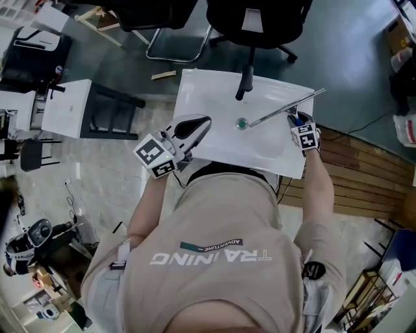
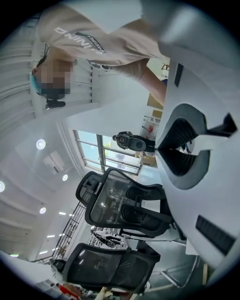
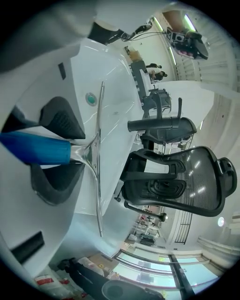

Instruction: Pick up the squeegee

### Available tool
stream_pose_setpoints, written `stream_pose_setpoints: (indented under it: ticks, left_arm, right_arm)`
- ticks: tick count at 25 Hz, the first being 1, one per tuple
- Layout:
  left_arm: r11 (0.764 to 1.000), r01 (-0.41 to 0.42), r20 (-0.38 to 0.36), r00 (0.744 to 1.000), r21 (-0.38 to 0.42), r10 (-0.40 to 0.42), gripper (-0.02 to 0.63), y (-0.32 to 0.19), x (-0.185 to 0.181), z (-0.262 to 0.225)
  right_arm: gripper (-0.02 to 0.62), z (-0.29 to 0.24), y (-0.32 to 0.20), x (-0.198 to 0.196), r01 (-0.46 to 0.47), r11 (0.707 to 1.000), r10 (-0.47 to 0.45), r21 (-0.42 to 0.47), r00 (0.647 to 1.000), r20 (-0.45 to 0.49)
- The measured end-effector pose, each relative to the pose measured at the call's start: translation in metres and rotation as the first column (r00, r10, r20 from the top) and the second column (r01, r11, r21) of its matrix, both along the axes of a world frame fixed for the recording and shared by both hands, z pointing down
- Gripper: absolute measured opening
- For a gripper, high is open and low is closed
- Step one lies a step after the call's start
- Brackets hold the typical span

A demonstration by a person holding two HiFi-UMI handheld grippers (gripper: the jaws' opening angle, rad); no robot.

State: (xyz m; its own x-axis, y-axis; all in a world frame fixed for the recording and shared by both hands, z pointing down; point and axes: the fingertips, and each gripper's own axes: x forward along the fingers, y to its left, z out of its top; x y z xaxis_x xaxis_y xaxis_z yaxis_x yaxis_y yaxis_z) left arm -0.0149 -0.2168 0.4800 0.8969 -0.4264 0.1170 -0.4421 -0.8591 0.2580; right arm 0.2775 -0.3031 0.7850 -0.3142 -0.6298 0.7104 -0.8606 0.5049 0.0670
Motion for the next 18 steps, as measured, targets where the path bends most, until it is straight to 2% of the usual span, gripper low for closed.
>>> stream_pose_setpoints:
  ticks: [4,12,18]
  left_arm:
    - [1.0,-0.001,-0.002,1.0,0.005,0.001,0.012,-0.002,0.006,0.003]
    - [0.999,0.013,-0.008,1.0,0.03,-0.012,0.012,-0.013,0.007,-0.004]
    - [1.0,0.008,-0.002,1.0,0.023,-0.008,0.012,-0.02,0.008,-0.002]
  right_arm:
    - [0.129,0.0,-0.001,0.001,0.012,1.0,-0.012,-0.008,1.0,0.018]
    - [0.124,0.001,0.0,0.001,-0.007,1.0,0.008,-0.018,0.999,0.036]
    - [0.124,-0.014,0.004,-0.005,-0.084,0.996,0.081,0.021,0.988,0.132]
